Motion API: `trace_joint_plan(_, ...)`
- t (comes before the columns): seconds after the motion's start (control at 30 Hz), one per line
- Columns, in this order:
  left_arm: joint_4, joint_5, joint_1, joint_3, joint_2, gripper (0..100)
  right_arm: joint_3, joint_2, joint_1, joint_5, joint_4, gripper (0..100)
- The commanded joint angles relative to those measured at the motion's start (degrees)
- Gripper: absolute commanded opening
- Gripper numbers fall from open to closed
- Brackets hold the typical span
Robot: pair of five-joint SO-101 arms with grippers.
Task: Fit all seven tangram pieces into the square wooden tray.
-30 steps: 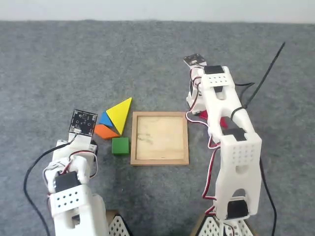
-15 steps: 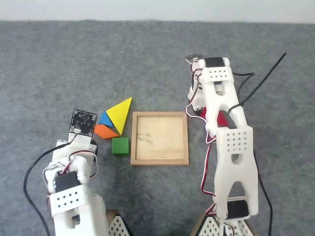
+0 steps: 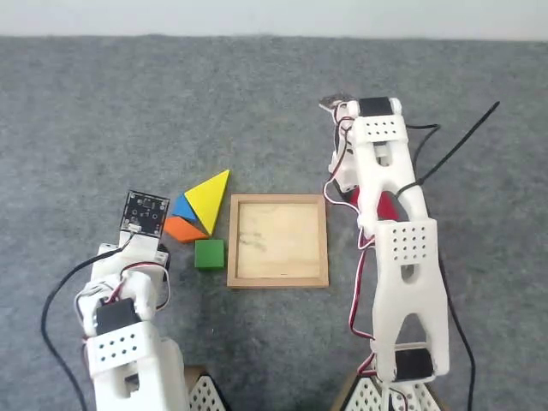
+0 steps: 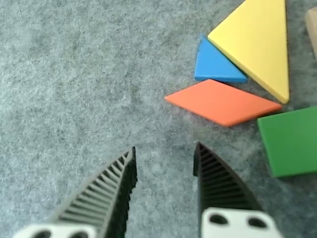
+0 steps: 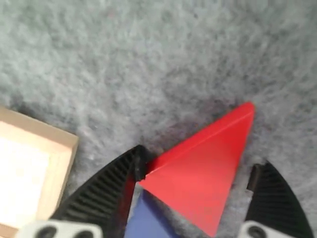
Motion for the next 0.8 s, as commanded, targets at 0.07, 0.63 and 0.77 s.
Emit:
trace_joint_plan(0.07,-1.5,-0.5,-0.1,-0.6,-1.3,18,0.4,-4.9,2.6,1.5,2.3,34.4)
trace_joint_plan(0.63,-1.6,-0.5,-0.1,-0.6,-1.3,18,17.9,-18.9,2.1,4.1,-0.7,34.3)
trace_joint_plan(0.77,-1.6,-0.5,-0.1,-0.6,-1.3,18,30.4,-26.9,1.5,8.4,-6.6,34.0)
